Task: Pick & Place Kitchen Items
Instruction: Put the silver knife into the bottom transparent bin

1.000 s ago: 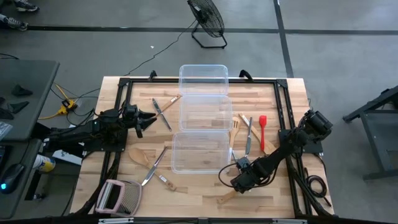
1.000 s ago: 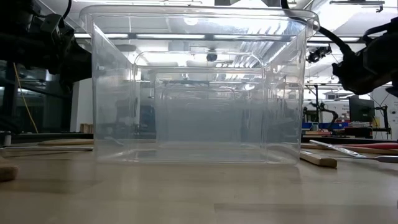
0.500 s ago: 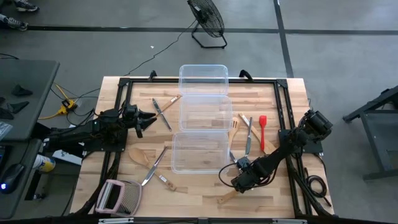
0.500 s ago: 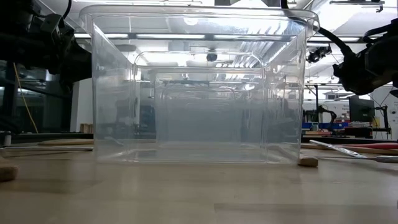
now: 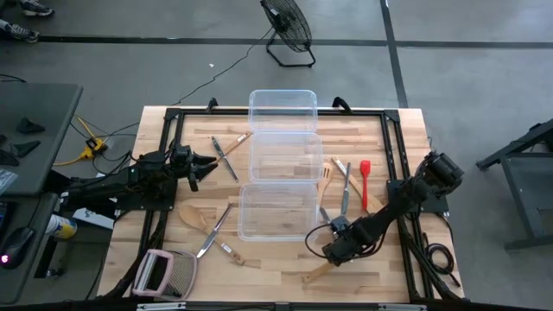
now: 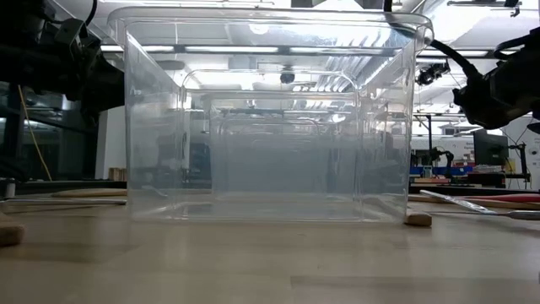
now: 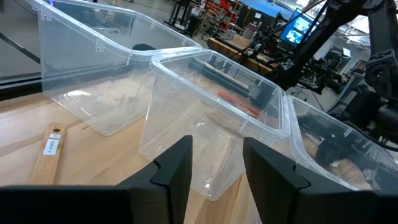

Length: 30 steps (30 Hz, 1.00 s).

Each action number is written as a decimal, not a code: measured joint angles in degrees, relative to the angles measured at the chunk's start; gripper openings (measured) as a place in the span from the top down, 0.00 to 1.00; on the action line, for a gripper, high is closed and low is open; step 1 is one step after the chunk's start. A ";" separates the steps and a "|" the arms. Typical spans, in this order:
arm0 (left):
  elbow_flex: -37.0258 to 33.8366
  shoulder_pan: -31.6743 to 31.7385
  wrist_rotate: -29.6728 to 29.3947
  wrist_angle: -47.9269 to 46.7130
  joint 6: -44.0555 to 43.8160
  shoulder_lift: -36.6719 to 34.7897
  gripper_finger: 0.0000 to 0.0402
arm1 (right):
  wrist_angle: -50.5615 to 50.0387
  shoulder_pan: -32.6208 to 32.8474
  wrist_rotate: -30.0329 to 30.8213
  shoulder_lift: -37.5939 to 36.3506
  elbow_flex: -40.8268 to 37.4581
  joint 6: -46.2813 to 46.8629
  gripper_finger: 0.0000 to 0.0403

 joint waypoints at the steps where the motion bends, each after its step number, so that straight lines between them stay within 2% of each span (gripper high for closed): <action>1: 0.00 0.00 0.00 0.00 0.00 -0.01 0.64 | -0.86 -0.01 0.09 -0.40 -0.12 0.14 0.91; 8: 0.00 0.02 0.00 0.00 0.00 0.00 0.64 | -4.19 -0.04 -0.75 -3.41 -0.05 1.23 0.91; 17: 0.00 0.00 0.00 0.00 0.00 0.00 0.64 | -8.47 0.00 -1.11 -10.71 0.08 2.79 0.91; 30: 0.00 0.00 0.02 0.00 0.00 0.00 0.64 | -18.56 0.04 7.59 -25.14 0.11 4.60 0.91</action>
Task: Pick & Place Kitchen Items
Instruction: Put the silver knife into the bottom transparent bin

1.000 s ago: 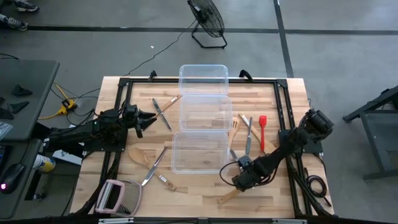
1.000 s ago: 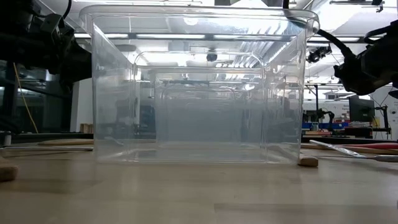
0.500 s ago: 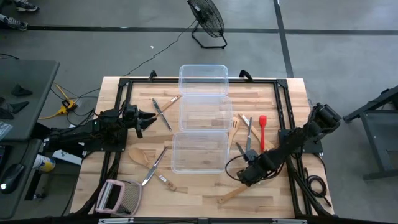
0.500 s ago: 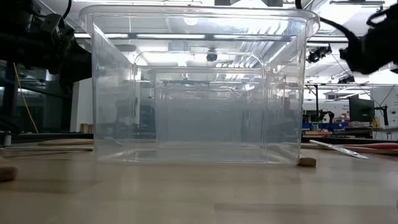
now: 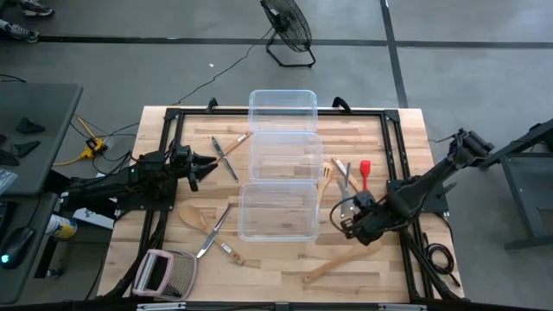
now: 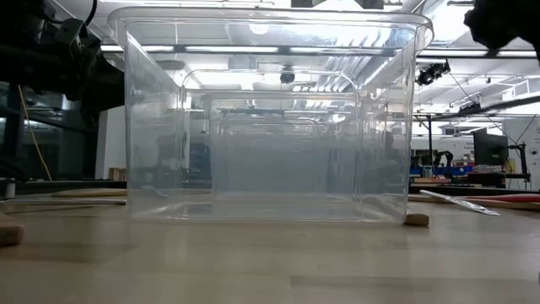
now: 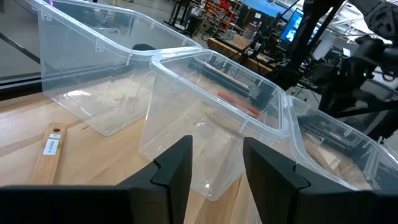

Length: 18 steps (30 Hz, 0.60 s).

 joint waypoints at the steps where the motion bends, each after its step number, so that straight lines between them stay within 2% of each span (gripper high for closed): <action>1: 0.00 0.01 0.01 0.00 0.00 -0.01 0.64 | -0.43 0.00 1.08 -1.00 0.00 -0.57 0.91; 7: 0.00 0.00 0.01 0.00 0.00 0.00 0.64 | -1.49 -0.02 10.67 -5.86 0.09 -7.83 0.91; 11: 0.00 0.01 -0.01 0.00 0.00 0.00 0.64 | -0.57 -0.53 14.93 -8.65 0.09 -17.65 0.91; 15: 0.00 0.01 0.00 0.00 0.00 0.00 0.64 | 3.04 -3.69 15.08 -11.58 0.09 -32.07 0.91; 18: 0.00 0.01 0.00 0.00 0.00 0.00 0.64 | 7.14 -7.65 11.83 -13.34 0.09 -43.35 0.91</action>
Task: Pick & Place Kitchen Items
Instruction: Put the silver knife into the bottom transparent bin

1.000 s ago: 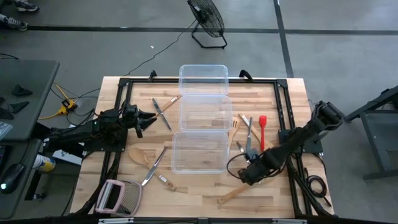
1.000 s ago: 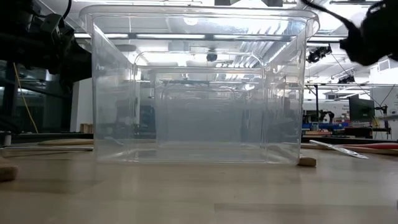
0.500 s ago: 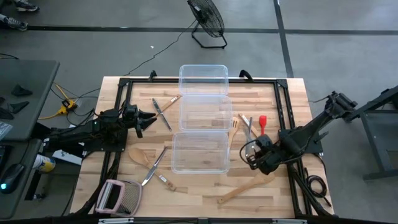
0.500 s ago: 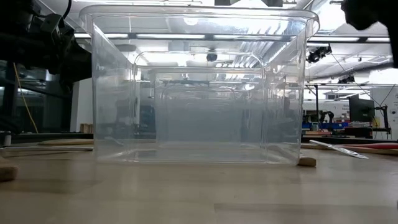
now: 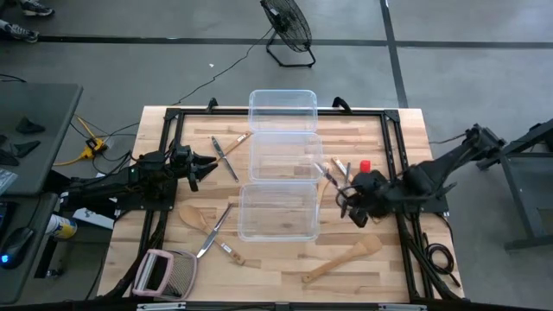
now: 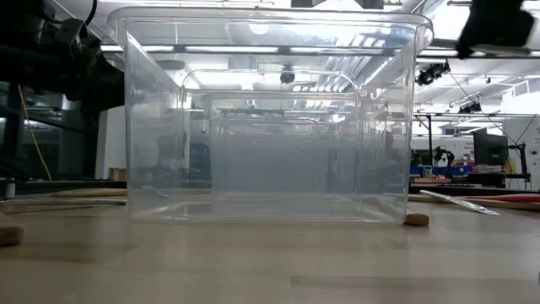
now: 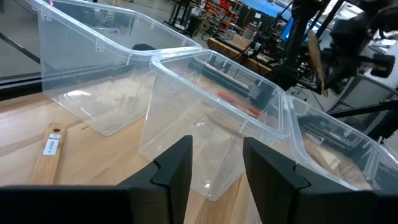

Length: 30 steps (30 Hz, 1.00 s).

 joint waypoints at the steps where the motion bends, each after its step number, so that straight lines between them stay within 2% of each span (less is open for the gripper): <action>1: 0.00 0.01 -0.01 0.00 0.00 0.00 0.64 | 1.69 -1.34 -1.44 -0.30 0.02 -3.37 0.91; 7: 0.00 0.00 -0.01 0.00 0.00 0.00 0.64 | 11.92 -7.24 -10.30 1.53 0.04 -18.98 0.91; 15: 0.00 -0.01 -0.01 0.00 0.00 0.00 0.64 | 26.71 -10.24 -20.51 5.57 0.81 -28.12 0.91; 23: 0.00 -0.01 -0.01 0.00 0.00 0.00 0.64 | 32.47 -12.12 -21.67 11.13 4.29 -36.26 0.91; 30: 0.00 -0.01 0.00 0.00 0.00 0.00 0.64 | 41.23 -13.87 -21.76 17.13 4.28 -32.68 0.91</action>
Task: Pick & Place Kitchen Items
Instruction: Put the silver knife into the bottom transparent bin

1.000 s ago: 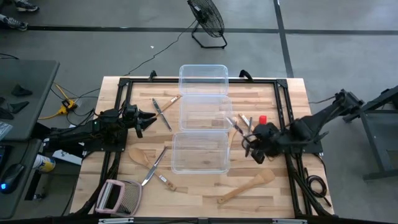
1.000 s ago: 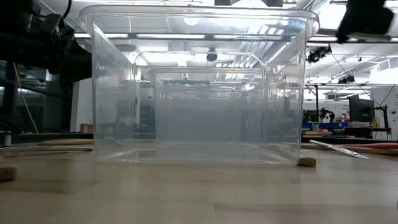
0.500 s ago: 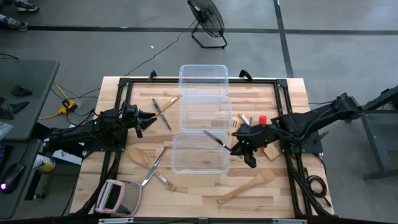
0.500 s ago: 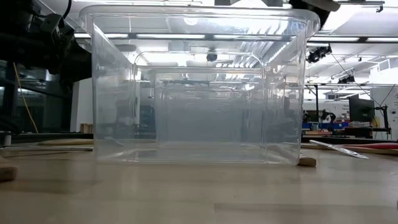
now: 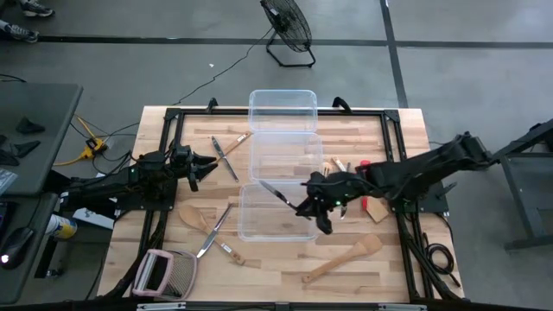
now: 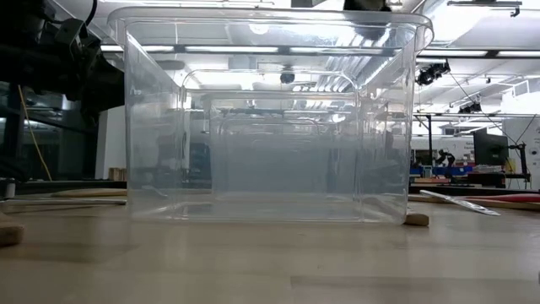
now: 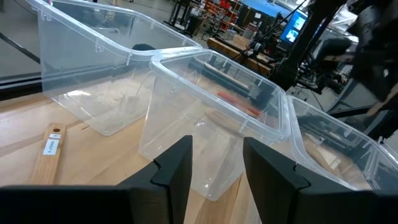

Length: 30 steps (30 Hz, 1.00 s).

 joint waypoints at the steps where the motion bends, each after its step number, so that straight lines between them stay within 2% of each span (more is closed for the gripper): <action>1: 0.00 0.00 0.00 0.00 0.00 0.00 0.64 | 0.02 -0.23 -0.07 0.77 0.00 0.67 0.91; 14: 0.00 0.00 0.00 0.00 0.00 -0.02 0.64 | -1.39 -0.38 -1.23 7.86 1.72 1.45 0.91; 23: 0.00 0.02 0.00 0.00 0.00 -0.02 0.64 | -12.68 0.10 1.64 12.89 10.34 -2.65 0.90; 30: 0.00 0.02 0.00 0.00 0.00 -0.02 0.64 | -18.99 -0.01 4.15 13.07 12.11 -2.20 0.91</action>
